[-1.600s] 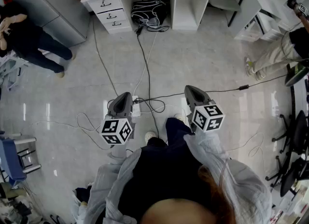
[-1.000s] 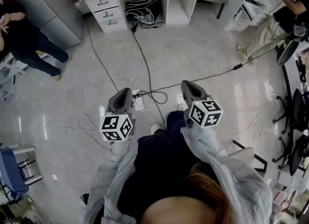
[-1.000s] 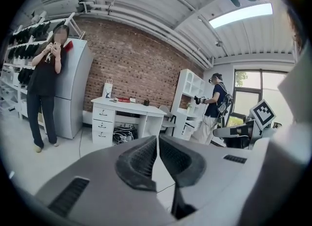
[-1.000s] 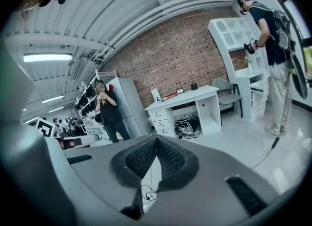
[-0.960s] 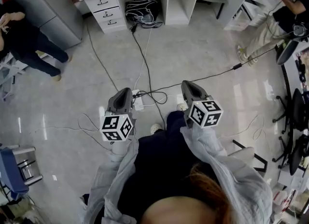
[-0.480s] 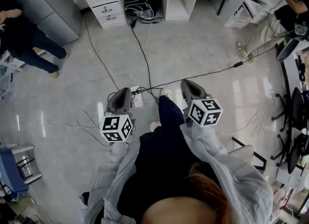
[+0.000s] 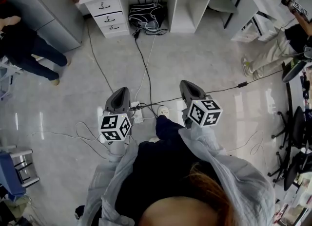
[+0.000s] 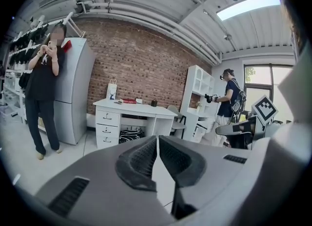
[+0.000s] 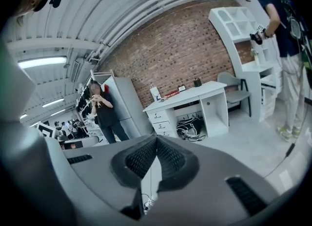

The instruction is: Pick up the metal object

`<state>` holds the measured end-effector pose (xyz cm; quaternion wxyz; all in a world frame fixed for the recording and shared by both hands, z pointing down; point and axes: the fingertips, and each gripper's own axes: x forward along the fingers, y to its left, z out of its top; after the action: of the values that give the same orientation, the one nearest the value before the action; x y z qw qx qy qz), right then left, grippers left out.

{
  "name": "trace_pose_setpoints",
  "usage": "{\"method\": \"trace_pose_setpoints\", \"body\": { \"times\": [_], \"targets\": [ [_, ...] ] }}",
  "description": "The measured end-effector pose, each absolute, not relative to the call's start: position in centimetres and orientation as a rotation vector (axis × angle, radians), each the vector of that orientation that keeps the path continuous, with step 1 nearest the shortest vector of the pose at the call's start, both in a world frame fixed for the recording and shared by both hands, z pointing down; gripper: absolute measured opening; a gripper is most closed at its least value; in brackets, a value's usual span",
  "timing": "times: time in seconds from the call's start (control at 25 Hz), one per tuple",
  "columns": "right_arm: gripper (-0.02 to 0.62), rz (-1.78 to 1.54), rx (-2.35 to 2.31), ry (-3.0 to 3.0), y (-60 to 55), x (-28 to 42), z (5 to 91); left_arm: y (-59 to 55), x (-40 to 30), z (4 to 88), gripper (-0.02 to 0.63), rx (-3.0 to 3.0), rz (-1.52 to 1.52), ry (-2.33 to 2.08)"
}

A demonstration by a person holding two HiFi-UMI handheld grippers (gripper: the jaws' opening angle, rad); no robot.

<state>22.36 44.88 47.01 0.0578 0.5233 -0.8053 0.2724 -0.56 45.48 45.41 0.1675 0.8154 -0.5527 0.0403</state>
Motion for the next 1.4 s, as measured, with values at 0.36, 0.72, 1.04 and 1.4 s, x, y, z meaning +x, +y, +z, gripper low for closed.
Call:
{"method": "trace_pose_setpoints", "body": {
  "times": [0.36,0.72,1.04,1.4],
  "targets": [
    [0.006,0.828,1.508,-2.483,35.8,23.5,46.7,37.6,1.5,45.4,0.031,2.299,0.105,-1.589],
    [0.155,0.947,1.482,-2.561,30.9,24.7,46.5,33.8,2.9,45.4,0.031,2.281,0.084,-1.646],
    [0.325,0.975,1.455,-2.568,30.6,24.3,46.7,34.3,2.9,45.6,0.031,2.273,0.149,-1.649],
    [0.325,1.047,1.432,-2.533,28.6,22.9,48.8,31.1,2.7,46.5,0.031,2.284,0.172,-1.621]
  ]
}}
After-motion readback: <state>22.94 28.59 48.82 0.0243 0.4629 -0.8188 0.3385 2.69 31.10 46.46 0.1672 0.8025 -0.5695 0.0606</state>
